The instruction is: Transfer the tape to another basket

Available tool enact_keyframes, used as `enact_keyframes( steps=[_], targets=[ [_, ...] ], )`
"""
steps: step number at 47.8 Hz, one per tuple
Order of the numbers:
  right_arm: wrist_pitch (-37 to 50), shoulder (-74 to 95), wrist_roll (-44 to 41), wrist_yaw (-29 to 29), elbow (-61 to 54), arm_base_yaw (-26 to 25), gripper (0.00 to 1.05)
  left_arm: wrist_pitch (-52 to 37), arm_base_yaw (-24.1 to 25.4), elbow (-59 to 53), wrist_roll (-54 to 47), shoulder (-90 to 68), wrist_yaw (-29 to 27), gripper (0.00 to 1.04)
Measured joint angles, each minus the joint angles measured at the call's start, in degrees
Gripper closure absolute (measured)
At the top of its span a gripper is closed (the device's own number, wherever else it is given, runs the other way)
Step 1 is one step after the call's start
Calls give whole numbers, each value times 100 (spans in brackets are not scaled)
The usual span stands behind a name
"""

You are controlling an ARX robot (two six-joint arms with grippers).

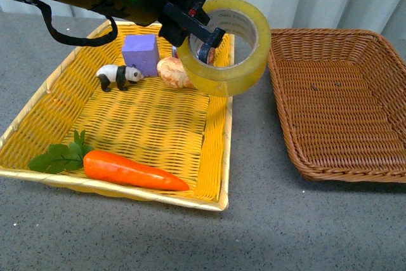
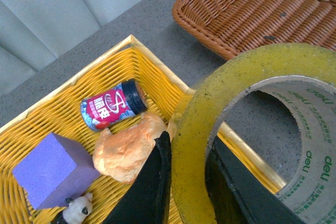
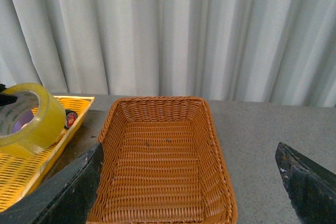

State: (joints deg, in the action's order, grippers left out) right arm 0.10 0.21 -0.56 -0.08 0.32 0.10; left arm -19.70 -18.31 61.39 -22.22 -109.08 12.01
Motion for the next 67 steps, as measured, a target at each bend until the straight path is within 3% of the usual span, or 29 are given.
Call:
enact_keyframes(
  steps=[9,16,64,67],
  targets=[
    [0,0,-2,-28,0,-2,9,1113,-590,918,-1401,-433,1252,89],
    [-7,0,-2,2,0,-2,9,1458,-979,1281,-1912,-562,1606,89],
    [-7,0,0,-2,0,-2,9,1403,-931,1480,-2103,-658,1368,89],
    [-975,555,-501,522,407,236,9,1403,-931,1480,-2103,-658,1368,89]
  ],
)
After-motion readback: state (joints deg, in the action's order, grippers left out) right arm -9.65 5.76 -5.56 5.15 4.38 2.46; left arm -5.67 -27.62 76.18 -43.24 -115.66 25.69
